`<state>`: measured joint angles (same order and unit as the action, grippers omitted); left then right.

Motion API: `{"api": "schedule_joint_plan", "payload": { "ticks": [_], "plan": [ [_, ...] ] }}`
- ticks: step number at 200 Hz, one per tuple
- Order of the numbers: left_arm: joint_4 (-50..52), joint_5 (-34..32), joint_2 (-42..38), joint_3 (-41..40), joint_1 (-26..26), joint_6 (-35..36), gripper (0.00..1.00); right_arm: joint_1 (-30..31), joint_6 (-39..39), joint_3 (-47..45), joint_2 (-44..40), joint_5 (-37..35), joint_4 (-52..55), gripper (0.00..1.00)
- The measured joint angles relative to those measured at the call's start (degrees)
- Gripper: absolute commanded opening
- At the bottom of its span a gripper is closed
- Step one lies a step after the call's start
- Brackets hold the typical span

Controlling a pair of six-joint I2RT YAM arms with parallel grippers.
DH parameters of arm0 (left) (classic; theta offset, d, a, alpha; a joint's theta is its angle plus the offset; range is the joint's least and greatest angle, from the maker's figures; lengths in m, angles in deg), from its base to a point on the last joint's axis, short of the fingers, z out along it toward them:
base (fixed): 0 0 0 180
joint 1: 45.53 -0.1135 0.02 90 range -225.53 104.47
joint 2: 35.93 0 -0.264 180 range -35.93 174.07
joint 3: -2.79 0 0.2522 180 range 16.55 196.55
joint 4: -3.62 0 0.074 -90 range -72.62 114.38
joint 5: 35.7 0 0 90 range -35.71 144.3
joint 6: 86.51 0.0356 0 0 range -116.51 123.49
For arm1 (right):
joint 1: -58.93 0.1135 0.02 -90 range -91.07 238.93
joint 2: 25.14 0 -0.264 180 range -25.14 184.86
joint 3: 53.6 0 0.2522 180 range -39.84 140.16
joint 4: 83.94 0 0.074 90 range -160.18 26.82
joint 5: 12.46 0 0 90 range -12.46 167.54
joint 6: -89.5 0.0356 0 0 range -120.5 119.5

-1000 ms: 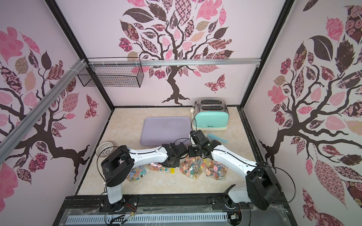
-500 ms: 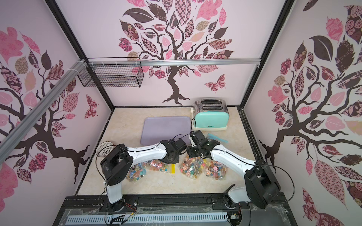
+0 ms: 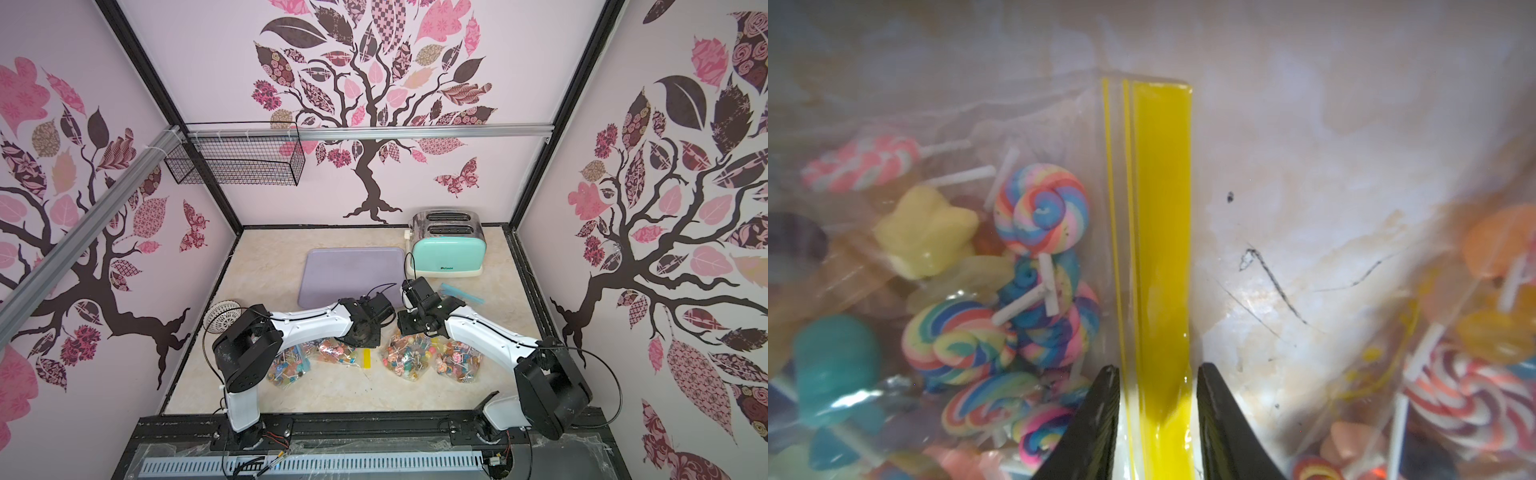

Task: Pour candies out of the ziploc bag
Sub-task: Open the ziploc bag at the center of the board.

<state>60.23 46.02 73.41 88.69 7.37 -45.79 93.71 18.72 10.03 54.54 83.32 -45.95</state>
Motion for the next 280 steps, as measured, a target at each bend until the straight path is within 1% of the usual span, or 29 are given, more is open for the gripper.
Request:
{"api": "schedule_joint_plan", "payload": {
  "ticks": [31,44,81,111,138,171,191,251,280],
  "plan": [
    [-0.09,0.5,0.17,-0.11,0.0,-0.09,0.31,0.0,0.02,0.0,0.52,0.02,-0.02,0.41],
    [-0.09,0.44,0.2,-0.33,0.0,-0.07,0.26,0.0,0.02,0.0,0.63,0.02,0.0,0.41],
    [0.15,0.15,0.2,-0.48,-0.07,-0.13,0.2,0.0,0.0,0.0,0.63,0.02,-0.04,0.4],
    [0.24,-0.04,0.2,-0.48,-0.07,-0.15,0.2,0.0,0.02,0.0,0.63,0.04,-0.02,0.4],
    [0.07,0.02,0.15,-0.48,-0.07,0.02,0.27,0.0,0.0,0.0,0.63,0.22,-0.02,0.4],
    [-0.22,0.48,-0.24,-0.72,-0.07,0.17,0.28,0.0,0.02,0.0,1.25,0.46,-0.04,0.4],
    [-0.17,0.7,-0.85,-1.07,-0.07,0.2,0.24,0.0,0.0,0.0,1.73,0.59,-0.04,0.4],
    [-0.33,1.05,-0.98,-1.11,-0.07,0.11,0.22,0.0,0.02,0.0,1.81,1.07,-0.09,0.4],
    [-0.48,1.14,-0.98,-1.44,-0.07,-0.04,0.13,0.0,0.02,0.0,1.81,1.29,-0.09,0.39]
  ]
}}
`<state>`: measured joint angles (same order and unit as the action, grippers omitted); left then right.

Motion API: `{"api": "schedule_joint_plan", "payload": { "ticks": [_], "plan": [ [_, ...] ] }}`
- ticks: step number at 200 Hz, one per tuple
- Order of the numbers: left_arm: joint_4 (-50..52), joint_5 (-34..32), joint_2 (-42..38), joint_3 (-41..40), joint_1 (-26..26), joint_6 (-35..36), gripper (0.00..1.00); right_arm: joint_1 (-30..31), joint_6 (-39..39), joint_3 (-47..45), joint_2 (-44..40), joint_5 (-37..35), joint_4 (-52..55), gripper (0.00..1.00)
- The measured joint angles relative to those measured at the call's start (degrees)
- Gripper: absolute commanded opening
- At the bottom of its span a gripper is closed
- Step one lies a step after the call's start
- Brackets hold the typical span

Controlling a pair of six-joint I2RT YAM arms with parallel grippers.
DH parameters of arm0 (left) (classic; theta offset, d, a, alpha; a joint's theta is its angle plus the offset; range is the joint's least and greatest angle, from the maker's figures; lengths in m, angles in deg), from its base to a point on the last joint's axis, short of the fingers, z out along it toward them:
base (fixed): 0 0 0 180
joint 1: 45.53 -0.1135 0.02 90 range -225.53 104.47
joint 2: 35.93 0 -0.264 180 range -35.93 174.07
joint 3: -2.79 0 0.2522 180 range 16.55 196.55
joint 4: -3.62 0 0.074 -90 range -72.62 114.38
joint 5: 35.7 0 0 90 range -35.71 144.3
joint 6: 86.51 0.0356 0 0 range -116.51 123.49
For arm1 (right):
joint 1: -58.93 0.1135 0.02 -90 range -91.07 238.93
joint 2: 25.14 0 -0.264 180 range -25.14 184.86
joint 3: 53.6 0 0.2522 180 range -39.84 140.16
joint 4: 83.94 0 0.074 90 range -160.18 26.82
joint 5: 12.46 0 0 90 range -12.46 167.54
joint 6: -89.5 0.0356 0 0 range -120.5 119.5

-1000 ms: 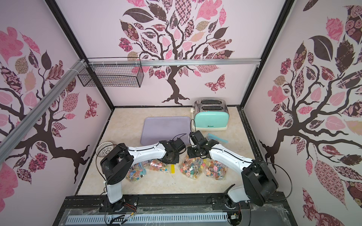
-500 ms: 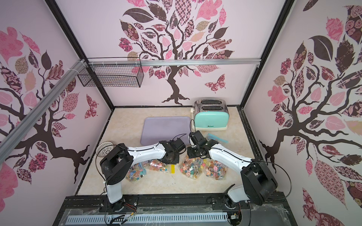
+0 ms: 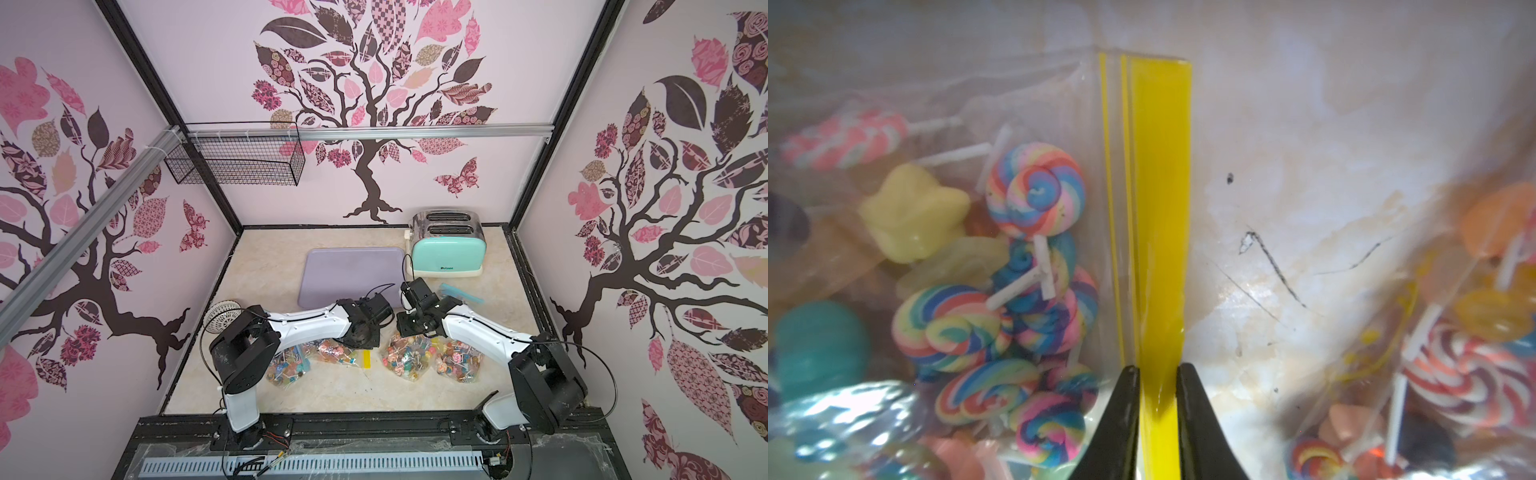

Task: Pour candies out of the ziploc bag
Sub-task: Open the ziploc bag at the center of the board.

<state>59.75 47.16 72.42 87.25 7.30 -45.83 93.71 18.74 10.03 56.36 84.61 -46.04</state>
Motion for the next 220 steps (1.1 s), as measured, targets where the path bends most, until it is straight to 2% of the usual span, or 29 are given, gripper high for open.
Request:
{"api": "schedule_joint_plan", "payload": {
  "ticks": [44,92,161,220],
  "plan": [
    [-0.11,0.13,-0.24,-0.46,-0.04,0.17,0.0,0.0,0.0,0.0,0.37,0.22,-0.46,0.39],
    [-0.81,0.35,-2.23,-1.79,-0.15,0.74,0.0,0.0,-0.48,0.0,1.2,2.08,-1.2,0.38],
    [-6.88,4.44,-8.94,-9.29,-2.25,3.56,0.0,0.39,-2.19,-0.22,7.45,17.2,-8.13,0.42],
    [-16.48,10.4,-11.28,-16.52,-3.69,5.33,0.0,1.29,0.66,-0.83,14.47,26.1,-16.0,0.36]
  ]
}}
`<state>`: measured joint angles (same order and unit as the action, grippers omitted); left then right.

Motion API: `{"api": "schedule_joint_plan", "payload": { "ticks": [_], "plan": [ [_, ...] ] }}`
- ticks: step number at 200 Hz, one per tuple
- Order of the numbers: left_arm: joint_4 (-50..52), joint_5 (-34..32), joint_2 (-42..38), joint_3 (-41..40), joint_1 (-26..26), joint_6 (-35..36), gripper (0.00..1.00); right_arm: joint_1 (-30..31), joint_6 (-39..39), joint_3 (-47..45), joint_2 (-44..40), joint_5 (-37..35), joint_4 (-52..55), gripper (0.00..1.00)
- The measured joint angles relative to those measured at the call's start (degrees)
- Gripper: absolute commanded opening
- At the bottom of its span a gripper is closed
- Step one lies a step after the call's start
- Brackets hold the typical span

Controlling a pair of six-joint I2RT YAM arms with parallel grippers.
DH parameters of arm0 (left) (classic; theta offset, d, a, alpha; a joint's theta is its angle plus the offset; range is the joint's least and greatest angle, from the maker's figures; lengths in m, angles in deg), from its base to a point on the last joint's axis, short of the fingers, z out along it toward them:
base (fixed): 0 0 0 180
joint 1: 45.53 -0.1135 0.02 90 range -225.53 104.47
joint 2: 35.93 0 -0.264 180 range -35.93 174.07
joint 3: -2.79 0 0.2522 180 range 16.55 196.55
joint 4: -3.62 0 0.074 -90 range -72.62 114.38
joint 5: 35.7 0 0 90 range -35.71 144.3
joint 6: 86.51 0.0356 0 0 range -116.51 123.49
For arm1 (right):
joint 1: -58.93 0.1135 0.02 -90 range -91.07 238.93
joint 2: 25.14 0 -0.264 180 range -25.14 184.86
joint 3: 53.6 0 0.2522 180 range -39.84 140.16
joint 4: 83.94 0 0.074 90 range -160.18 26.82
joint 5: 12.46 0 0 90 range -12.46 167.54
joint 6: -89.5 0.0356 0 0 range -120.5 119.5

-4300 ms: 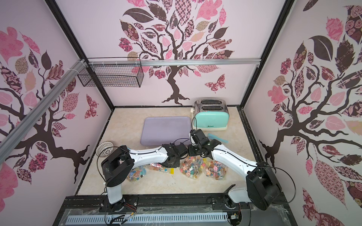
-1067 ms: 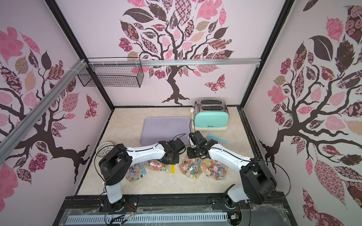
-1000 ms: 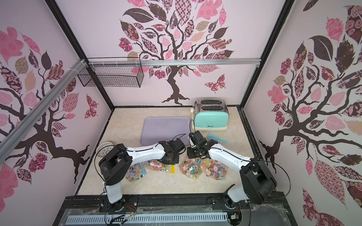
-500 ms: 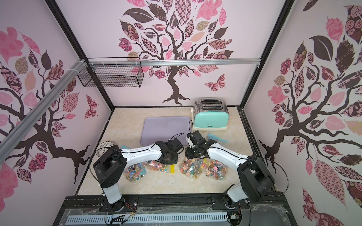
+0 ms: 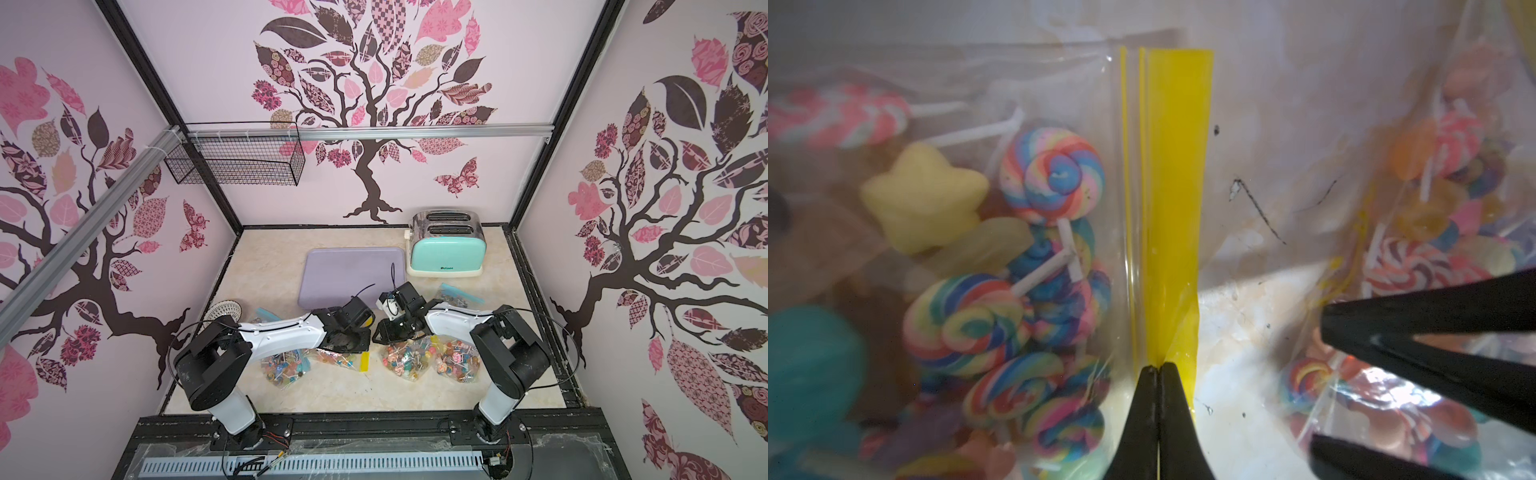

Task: Pour candies out of the ziploc bag
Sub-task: Open the ziploc bag at the center of the board.

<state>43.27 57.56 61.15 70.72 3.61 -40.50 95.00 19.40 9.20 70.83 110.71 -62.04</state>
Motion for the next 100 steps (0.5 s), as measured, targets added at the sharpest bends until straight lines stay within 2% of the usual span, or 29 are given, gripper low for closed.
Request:
{"api": "schedule_joint_plan", "payload": {
  "ticks": [35,100],
  "plan": [
    [-3.15,2.38,-0.72,-2.27,-1.16,0.13,0.0,0.24,1.38,0.0,2.71,1.73,-2.45,0.33],
    [-3.48,2.97,-4.22,-3.69,-2.43,0.13,0.0,0.22,3.5,0.5,6.93,3.82,-5.42,0.3]
  ]
}}
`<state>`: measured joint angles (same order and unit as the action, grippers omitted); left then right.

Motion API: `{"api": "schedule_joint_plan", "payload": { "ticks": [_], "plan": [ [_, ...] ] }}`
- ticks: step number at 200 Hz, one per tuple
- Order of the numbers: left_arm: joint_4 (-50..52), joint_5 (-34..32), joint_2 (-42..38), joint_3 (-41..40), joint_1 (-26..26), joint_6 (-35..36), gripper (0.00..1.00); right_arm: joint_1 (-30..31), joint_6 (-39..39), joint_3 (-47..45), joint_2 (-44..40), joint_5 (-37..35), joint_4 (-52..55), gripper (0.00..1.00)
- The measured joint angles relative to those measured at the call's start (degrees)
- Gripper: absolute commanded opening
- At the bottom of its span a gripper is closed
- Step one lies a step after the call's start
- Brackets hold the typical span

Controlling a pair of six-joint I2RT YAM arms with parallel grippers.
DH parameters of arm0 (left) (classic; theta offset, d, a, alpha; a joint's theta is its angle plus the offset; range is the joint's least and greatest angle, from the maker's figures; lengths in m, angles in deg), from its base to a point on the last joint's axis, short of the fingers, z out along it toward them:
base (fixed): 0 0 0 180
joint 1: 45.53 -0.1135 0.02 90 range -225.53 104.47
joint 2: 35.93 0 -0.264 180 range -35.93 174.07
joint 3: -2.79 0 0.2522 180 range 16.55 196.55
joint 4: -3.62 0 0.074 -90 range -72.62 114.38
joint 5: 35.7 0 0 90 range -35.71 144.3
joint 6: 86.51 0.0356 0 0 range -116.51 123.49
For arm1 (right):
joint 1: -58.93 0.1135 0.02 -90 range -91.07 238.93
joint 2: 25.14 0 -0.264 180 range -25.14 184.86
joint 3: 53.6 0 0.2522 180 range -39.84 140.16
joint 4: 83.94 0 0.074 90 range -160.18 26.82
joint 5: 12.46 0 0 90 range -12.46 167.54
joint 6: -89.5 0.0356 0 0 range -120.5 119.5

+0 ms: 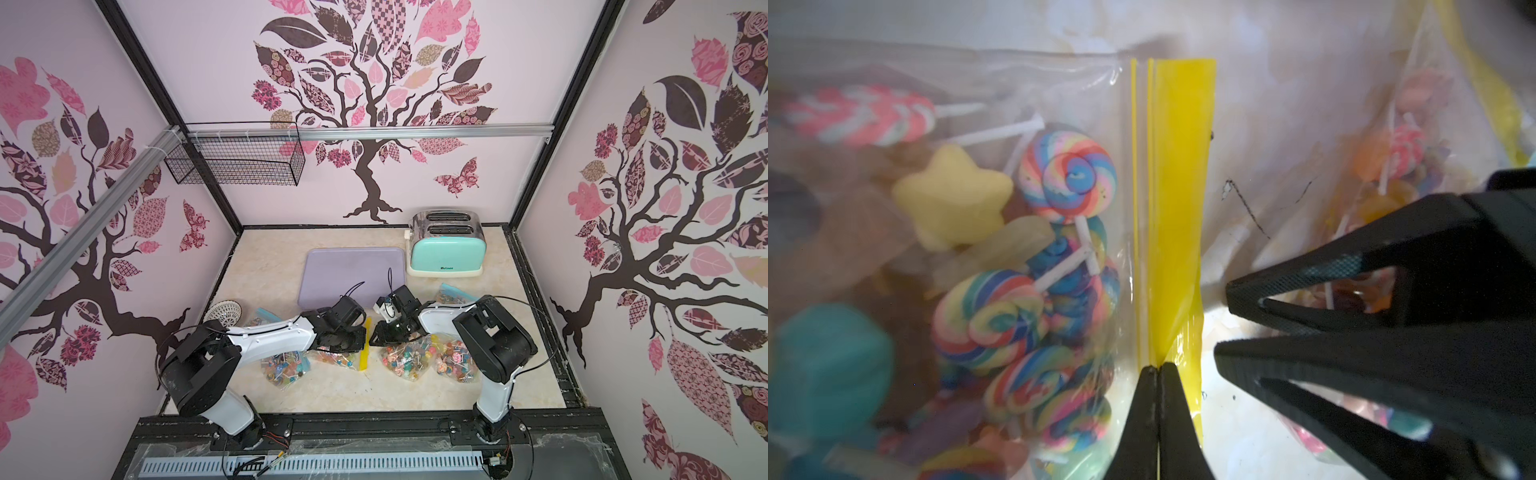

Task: Pour candies out of the ziploc bag
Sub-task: Open the ziploc bag at the center of the board.

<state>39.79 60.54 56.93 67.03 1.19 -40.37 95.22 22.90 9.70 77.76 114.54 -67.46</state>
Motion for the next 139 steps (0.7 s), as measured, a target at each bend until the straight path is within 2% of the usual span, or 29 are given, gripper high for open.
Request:
{"api": "schedule_joint_plan", "payload": {
  "ticks": [139],
  "plan": [
    [-0.55,-0.09,-0.35,-0.94,-0.42,0.0,0.0,0.09,3.48,1.55,3.17,2.71,-3.48,0.27]
  ]
}}
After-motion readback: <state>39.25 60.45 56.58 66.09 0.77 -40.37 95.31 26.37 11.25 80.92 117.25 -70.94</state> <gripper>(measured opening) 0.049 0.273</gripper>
